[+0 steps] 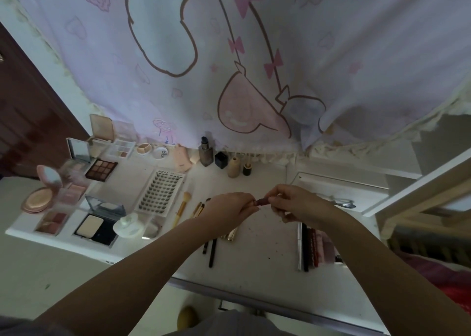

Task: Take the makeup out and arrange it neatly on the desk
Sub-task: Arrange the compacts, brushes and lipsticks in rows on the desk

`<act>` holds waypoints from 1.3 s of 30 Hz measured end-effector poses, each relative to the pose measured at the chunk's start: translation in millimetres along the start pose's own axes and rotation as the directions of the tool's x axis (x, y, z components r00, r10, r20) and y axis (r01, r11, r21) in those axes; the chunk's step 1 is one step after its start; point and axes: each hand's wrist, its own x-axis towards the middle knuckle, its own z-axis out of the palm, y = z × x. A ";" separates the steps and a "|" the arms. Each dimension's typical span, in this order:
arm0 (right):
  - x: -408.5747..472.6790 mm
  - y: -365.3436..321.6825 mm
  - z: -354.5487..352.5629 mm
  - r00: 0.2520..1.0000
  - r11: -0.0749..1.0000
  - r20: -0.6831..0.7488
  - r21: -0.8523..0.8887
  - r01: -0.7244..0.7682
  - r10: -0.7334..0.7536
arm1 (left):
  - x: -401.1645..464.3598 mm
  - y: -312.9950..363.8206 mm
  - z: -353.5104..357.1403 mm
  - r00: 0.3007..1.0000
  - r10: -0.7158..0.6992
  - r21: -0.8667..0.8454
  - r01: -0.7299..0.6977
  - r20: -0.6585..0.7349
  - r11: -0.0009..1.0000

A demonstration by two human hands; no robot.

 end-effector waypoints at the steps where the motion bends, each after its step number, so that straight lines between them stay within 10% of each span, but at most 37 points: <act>1: -0.7 0.1 0.1 1.000 1.000 0.002 0.000 0.004 -0.004 | -0.8 -1.0 0.3 1.000 0.005 -0.011 -0.005 -0.003 1.000; 9: -5.3 5.1 -18.8 0.997 0.967 -0.068 -0.254 0.007 -0.025 | -8.3 -9.2 2.6 0.988 -0.055 -0.158 0.078 0.146 0.984; 20: -5.7 72.2 -8.3 0.967 0.950 -0.149 0.267 -0.161 0.206 | 11.4 -19.4 41.4 0.853 -0.461 -0.528 0.516 0.245 0.674; 32: 49.3 105.2 108.6 0.882 0.903 -0.422 -0.262 -0.341 0.211 | 42.9 -20.5 83.6 0.894 -0.426 0.175 0.401 0.139 0.899; 39: 66.0 104.3 119.5 0.895 0.814 -0.425 -0.466 -0.346 0.136 | 43.9 -31.6 88.6 0.922 -0.369 0.197 0.342 0.119 0.919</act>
